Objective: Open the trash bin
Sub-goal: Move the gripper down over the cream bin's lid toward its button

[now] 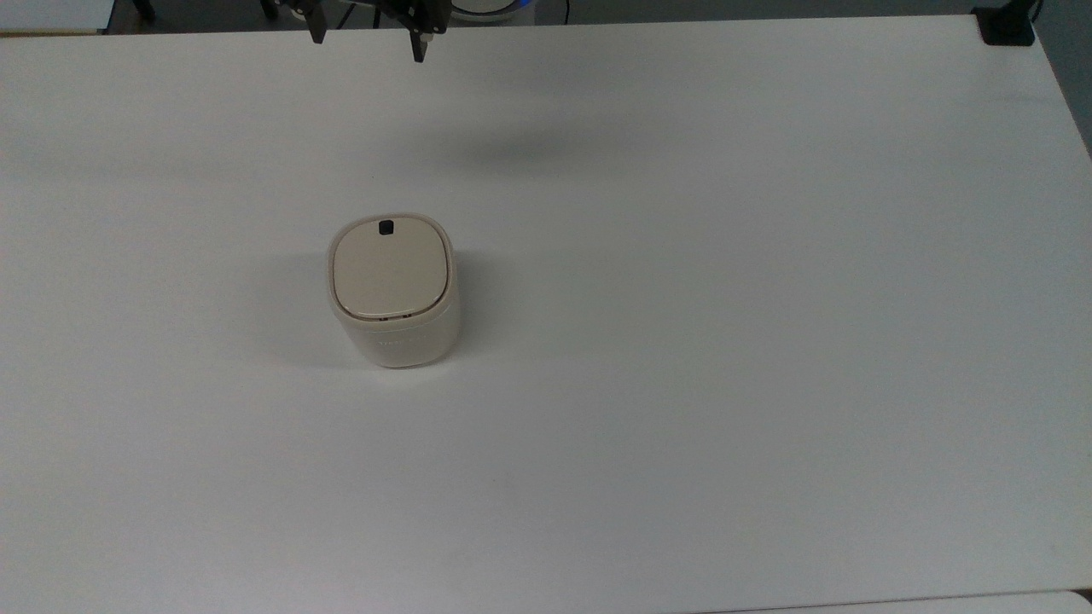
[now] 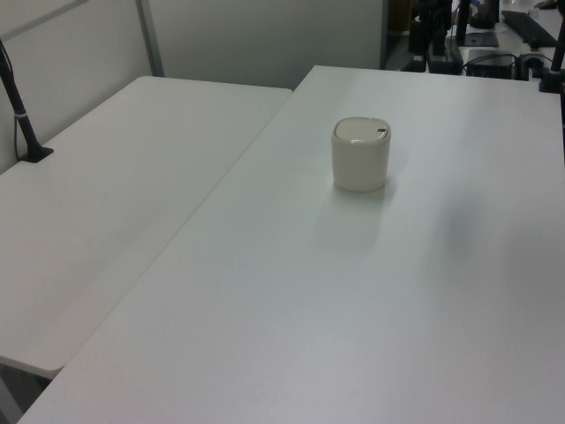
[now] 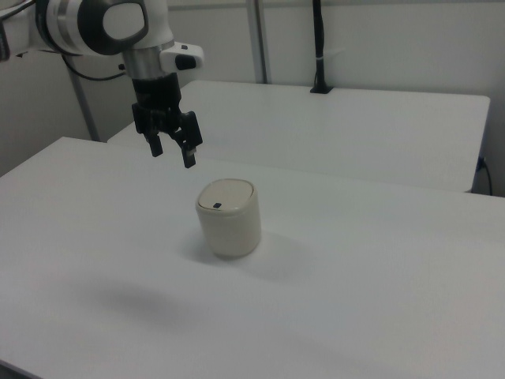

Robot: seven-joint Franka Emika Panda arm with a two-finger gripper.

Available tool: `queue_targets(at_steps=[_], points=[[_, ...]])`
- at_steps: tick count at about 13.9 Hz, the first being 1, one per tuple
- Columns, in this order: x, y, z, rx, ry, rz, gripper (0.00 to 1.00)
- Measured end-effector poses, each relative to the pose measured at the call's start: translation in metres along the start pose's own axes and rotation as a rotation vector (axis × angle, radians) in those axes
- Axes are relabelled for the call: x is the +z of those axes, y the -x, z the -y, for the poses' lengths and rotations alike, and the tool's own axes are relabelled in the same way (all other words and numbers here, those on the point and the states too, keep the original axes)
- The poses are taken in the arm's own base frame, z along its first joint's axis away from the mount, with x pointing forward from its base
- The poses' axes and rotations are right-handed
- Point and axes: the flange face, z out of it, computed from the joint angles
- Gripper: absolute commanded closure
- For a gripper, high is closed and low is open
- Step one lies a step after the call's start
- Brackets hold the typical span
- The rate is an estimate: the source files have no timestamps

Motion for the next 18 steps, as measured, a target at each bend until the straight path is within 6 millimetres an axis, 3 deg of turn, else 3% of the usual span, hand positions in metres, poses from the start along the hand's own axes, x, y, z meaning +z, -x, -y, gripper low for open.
queue_targets(at_steps=[17,18], points=[[-0.0052,-0.0061,-0.0001,0.003,-0.042,-0.054,0.0],[-0.0054,-0.0064,-0.0001,0.0,-0.043,-0.057,0.11]])
